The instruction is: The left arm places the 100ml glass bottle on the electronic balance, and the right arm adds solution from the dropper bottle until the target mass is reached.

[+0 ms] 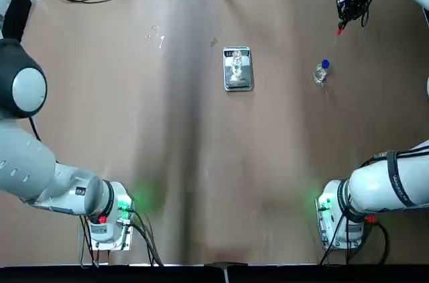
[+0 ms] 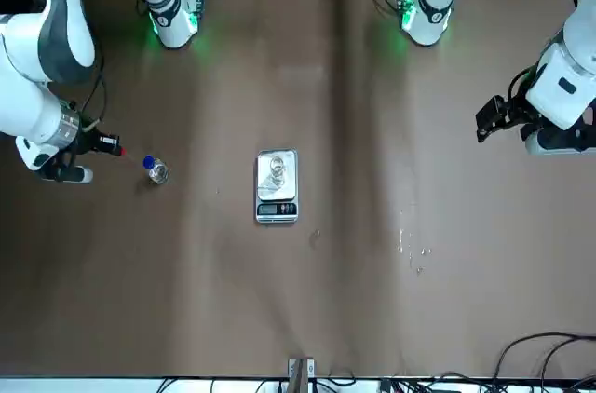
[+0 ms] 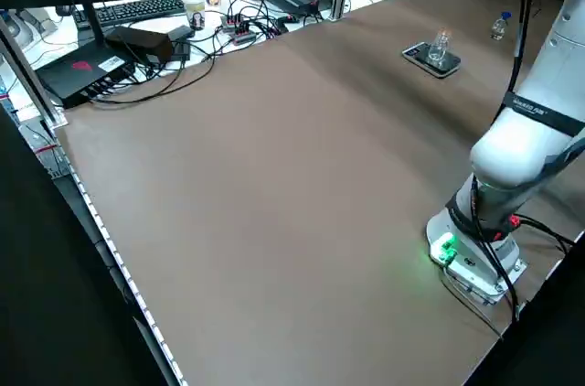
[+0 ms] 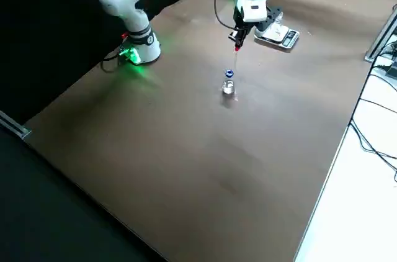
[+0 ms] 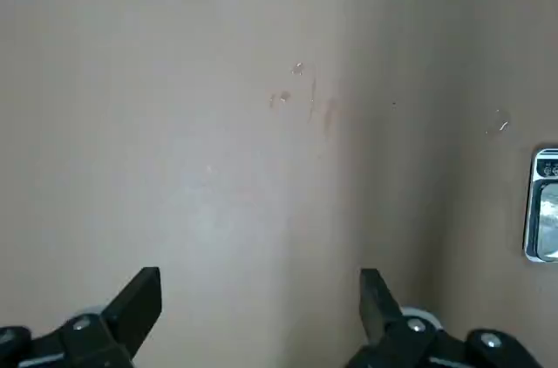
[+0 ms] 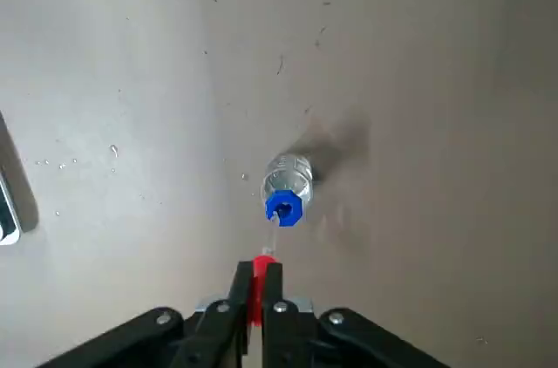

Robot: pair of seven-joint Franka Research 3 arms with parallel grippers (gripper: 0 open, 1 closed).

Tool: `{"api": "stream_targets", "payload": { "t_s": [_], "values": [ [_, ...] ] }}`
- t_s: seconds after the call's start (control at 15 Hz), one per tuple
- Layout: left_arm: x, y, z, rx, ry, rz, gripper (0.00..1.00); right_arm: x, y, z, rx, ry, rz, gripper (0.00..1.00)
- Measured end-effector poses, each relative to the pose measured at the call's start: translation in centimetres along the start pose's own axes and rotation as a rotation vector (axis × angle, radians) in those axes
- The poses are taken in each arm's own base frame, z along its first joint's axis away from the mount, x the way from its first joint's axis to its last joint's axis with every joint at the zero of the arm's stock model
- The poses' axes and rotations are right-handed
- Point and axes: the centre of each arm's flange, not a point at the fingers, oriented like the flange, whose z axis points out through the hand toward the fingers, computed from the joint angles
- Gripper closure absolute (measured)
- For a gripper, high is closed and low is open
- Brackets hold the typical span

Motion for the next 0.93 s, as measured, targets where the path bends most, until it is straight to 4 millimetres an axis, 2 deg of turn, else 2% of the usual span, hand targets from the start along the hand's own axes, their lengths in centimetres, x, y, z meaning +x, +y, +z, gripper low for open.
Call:
{"api": "stream_targets", "payload": {
  "t_s": [0.47, 0.73, 0.93],
  "values": [
    [0.0, -0.1, 0.0, 0.0, 0.0, -0.001, 0.0, 0.1, -1.2, -2.3, 0.001, 0.01, -0.012, 0.92],
    [0.1, -0.4, 0.0, 0.0, 0.0, -0.007, 0.0, 0.1, -3.0, -3.2, -0.001, 0.026, -0.014, 0.92],
    [0.3, -1.7, 0.0, 0.001, 0.0, -0.029, 0.0, 0.1, -4.5, -3.9, -0.002, 0.04, -0.007, 0.92]
  ]
}}
